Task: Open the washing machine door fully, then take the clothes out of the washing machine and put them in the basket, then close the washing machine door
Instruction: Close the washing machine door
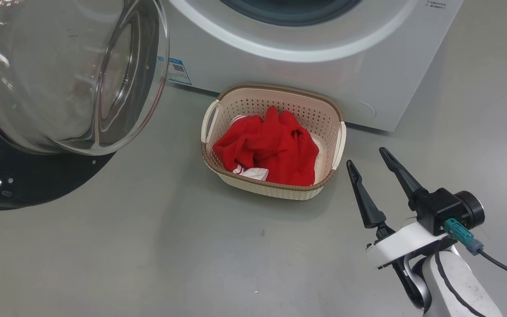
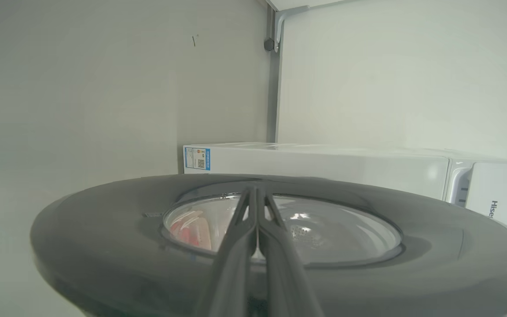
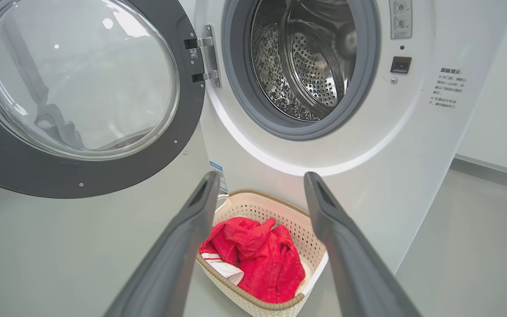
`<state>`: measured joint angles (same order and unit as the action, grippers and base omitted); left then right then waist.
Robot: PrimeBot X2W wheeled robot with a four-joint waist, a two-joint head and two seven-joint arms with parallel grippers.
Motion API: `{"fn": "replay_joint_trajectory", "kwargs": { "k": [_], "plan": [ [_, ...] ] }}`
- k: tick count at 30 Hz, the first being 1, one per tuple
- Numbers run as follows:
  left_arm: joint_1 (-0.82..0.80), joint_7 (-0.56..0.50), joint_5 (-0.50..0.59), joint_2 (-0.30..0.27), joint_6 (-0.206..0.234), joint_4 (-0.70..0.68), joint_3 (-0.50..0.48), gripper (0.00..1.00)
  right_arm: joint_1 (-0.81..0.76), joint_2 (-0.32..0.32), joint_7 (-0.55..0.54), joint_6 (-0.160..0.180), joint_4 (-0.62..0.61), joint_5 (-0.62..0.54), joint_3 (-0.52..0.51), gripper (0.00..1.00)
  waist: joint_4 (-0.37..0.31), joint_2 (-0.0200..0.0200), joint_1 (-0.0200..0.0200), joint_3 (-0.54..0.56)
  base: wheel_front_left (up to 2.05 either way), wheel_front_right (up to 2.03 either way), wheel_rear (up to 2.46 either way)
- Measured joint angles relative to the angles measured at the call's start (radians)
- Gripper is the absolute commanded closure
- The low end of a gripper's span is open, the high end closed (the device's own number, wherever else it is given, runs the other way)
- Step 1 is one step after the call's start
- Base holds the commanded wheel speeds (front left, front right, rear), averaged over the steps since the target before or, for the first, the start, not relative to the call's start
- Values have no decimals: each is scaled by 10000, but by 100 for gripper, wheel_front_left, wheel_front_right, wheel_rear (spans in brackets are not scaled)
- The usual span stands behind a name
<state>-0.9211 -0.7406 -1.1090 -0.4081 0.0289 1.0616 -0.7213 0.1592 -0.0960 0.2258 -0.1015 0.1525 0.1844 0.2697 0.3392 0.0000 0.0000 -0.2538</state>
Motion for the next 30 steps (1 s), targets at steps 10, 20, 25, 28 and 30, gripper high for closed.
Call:
{"fn": "replay_joint_trajectory", "kwargs": {
  "k": [10, 20, 25, 28, 30],
  "plan": [
    [360, -1661, -69, 393, -577, 178, 635, 100, -59, 6, 59, 48, 138, 86, -56, 0, 260, 0, 0, 245, 0, 0, 0],
    [662, -3087, -401, 633, -1089, 155, 786, 100, -160, 33, 82, 65, 188, 165, -6, 0, 472, 0, 0, 550, 0, 0, 0],
    [869, -3630, -550, 871, -1285, -42, 792, 100, -211, 46, 84, 65, 215, 165, 19, 0, 503, 0, 0, 616, 0, 0, 0],
    [999, -3873, -589, 1064, -1325, -138, 834, 100, -216, 48, 84, 71, 228, 167, 21, 0, 516, 0, 0, 643, 0, 0, 0],
    [1135, -4000, -589, 1191, -1371, -196, 915, 100, -230, 48, 84, 73, 251, 167, 29, 0, 525, 0, 0, 659, 0, 0, 0]
  ]
}}
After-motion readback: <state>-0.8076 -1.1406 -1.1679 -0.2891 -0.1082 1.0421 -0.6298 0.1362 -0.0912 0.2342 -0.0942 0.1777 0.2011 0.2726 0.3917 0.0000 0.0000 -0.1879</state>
